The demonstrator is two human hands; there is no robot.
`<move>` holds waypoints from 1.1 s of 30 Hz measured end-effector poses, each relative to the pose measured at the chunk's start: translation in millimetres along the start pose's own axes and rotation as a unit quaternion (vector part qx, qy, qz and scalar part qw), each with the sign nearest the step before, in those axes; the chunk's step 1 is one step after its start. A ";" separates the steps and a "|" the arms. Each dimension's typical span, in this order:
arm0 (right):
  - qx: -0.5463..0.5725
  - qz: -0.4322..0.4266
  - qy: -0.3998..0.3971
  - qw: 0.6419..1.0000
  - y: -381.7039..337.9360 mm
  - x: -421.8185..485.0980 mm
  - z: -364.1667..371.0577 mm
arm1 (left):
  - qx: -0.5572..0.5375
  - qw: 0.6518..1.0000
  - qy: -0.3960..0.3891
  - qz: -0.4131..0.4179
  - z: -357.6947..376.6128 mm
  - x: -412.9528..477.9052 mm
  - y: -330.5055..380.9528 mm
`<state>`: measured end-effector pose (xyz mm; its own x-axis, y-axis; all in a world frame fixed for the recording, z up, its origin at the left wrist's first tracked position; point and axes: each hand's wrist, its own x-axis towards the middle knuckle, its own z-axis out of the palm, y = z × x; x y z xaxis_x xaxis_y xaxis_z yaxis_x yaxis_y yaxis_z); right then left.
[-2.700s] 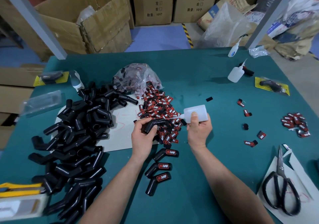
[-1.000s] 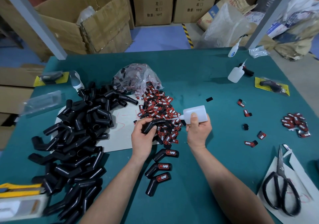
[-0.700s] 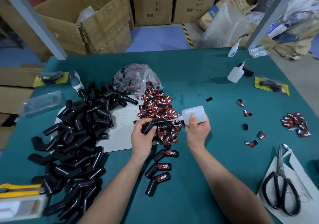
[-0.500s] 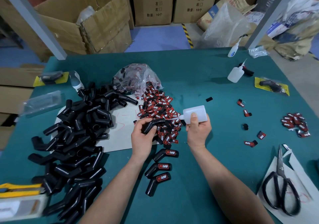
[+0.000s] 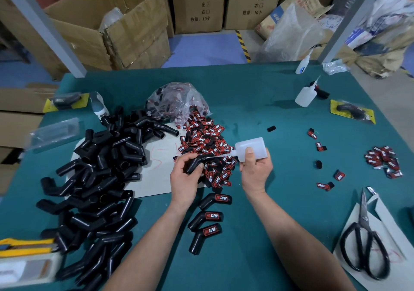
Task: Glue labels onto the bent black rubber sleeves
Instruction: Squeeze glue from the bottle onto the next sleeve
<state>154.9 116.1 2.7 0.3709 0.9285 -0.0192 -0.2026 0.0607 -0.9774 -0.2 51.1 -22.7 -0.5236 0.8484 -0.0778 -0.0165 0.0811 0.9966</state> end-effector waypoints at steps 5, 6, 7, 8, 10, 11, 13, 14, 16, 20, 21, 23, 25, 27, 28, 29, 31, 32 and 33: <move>0.005 0.002 0.002 1.000 -0.9 1.8 0.0 | 0.003 1.000 0.000 -0.001 -0.1 -0.2 0.4; 0.003 0.001 0.000 1.000 -0.4 1.0 -0.2 | 0.003 1.000 0.000 -0.002 -0.2 -0.3 0.5; 0.001 0.000 -0.002 1.000 0.0 0.6 -0.3 | 0.003 1.000 -0.001 -0.002 -0.4 -0.5 0.7; 0.000 -0.001 -0.003 1.000 0.2 0.4 -0.6 | 0.002 1.000 -0.001 -0.003 -0.4 -0.6 0.8; -0.005 -0.003 0.004 1.000 0.1 2.2 -1.5 | 0.001 1.000 -0.003 -0.003 -0.5 -0.4 0.3; -0.012 -0.005 0.010 1.000 -0.2 3.7 -2.0 | 0.000 1.000 -0.004 -0.003 -0.5 -0.1 -0.1; -0.026 -0.007 0.020 0.999 -0.4 6.4 -3.0 | -0.003 1.000 -0.004 -0.004 -0.9 0.4 -1.2; -0.030 -0.008 0.024 0.999 -0.1 7.0 -3.3 | -0.003 1.000 -0.004 -0.004 -1.1 0.8 -2.0; -0.041 -0.010 0.025 0.999 1.3 7.2 -3.6 | -0.002 1.000 -0.003 -0.003 -1.3 1.4 -3.9; -0.051 -0.015 0.023 0.998 3.7 7.3 -4.8 | -0.004 1.000 -0.002 0.001 -1.6 2.5 -6.5; -0.052 -0.016 0.026 0.998 3.6 8.2 -5.0 | -0.003 1.000 -0.002 0.003 -1.7 2.7 -7.1; -0.054 -0.016 0.030 0.998 3.4 9.8 -5.5 | -0.001 1.000 -0.004 0.003 -2.1 2.9 -8.4; -0.054 -0.016 0.032 0.998 3.5 10.4 -5.5 | 0.001 1.000 -0.005 0.005 -2.0 3.2 -9.1; -0.053 -0.015 0.034 0.998 3.8 9.8 -5.0 | 0.000 1.000 -0.002 0.006 -1.6 3.5 -9.2; -0.051 -0.014 0.033 0.998 4.1 9.4 -4.5 | -0.001 1.000 -0.001 0.006 -1.4 3.9 -9.3; -0.051 -0.014 0.030 0.998 4.6 8.8 -4.0 | 0.000 1.000 -0.001 0.005 -1.1 4.2 -9.4; -0.053 -0.015 0.027 0.998 5.2 7.9 -3.7 | 0.002 1.000 -0.001 0.004 -1.0 4.6 -9.8; -0.054 -0.016 0.026 0.998 4.9 7.9 -3.7 | 0.002 1.000 0.000 0.004 -1.4 4.5 -9.8; -0.055 -0.017 0.026 0.998 4.6 8.0 -4.1 | 0.003 1.000 0.000 0.005 -1.4 4.4 -9.8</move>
<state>160.7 122.3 -2.8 0.4236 0.9058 0.0066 -0.0898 0.0493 -0.9947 -3.6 53.4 -32.7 -0.5239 0.8491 -0.0681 -0.0071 0.0755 0.9971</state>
